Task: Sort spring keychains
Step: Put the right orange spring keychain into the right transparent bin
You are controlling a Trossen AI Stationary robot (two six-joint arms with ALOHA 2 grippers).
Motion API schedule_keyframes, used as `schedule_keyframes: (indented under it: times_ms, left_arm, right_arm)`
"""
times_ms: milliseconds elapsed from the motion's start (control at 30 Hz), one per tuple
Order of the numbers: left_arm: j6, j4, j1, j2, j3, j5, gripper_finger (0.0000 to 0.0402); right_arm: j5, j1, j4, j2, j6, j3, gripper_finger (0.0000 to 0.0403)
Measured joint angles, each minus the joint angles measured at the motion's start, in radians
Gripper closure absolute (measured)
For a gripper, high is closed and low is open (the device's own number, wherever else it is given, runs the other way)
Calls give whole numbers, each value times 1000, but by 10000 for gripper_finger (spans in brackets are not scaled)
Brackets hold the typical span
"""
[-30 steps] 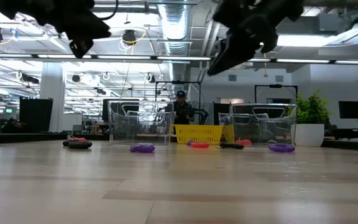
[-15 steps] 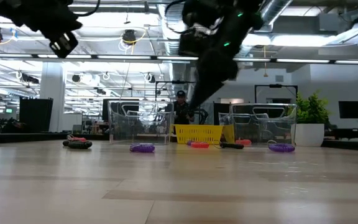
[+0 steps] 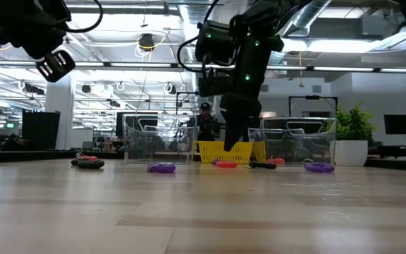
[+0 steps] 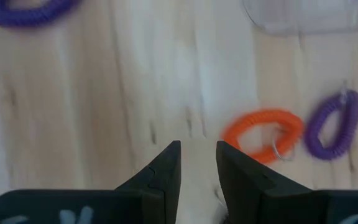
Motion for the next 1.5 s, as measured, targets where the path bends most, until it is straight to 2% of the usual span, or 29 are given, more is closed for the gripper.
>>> schedule_keyframes:
  times_ms: [267, 533, 1033, 1133, 1500]
  left_arm:
    - [13, 86, 0, 0, -31, -76, 344]
    - [-15, 135, 0, 1, -68, -67, 344]
    - [-19, 145, 0, 0, -68, -74, 344]
    - [-19, 145, 0, 1, -68, -74, 344]
    - [-26, 145, 0, 1, -68, -74, 344]
  right_arm:
    - [10, -37, -18, -8, -35, 0, 310]
    - [7, -57, 5, -1, -112, -1, 310]
    - [-16, -86, 44, -1, -133, -5, 310]
    - [-52, -86, 67, 19, -164, -12, 310]
    - [-57, -82, 71, 113, -151, -6, 311]
